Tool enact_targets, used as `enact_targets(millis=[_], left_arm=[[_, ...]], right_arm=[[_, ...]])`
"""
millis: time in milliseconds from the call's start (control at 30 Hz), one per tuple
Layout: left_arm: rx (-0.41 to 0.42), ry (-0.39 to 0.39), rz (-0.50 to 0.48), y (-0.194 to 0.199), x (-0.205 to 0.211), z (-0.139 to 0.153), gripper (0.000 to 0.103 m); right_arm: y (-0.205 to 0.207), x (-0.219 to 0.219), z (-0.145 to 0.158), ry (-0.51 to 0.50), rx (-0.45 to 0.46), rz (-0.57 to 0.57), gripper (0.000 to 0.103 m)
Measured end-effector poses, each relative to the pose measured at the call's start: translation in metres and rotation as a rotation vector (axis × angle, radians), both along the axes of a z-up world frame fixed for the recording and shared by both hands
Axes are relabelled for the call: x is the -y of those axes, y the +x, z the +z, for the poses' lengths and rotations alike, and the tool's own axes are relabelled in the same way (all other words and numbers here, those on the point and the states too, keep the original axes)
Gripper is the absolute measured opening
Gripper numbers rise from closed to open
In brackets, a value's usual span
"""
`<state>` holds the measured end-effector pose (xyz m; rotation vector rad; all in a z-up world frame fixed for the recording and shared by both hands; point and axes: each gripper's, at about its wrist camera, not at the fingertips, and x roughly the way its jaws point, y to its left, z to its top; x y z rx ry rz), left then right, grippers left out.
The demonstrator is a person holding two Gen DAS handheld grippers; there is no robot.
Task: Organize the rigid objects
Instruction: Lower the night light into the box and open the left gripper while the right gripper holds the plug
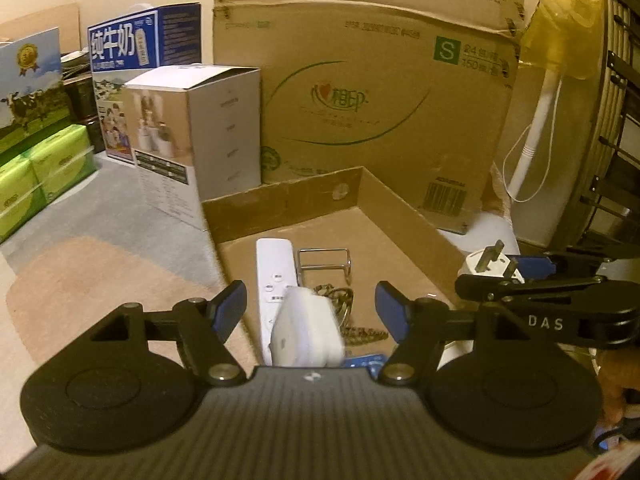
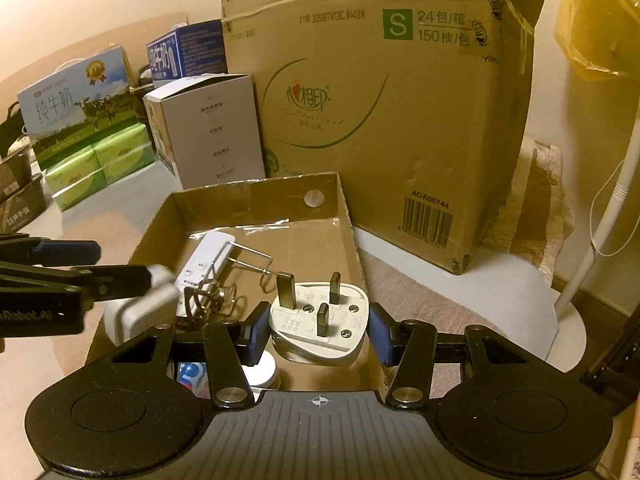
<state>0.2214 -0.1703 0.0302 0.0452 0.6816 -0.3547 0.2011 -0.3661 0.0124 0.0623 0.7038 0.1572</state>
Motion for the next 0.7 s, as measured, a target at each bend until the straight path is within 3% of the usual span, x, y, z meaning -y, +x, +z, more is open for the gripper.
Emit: enact_targets(millis=[700], left_arm=[[-0.009,-0.004,0.022,-0.017,-0.021,0.005,0.068]], right_arm=[[-0.004,-0.015,0.011,0.007,0.016,0.023,0.051]])
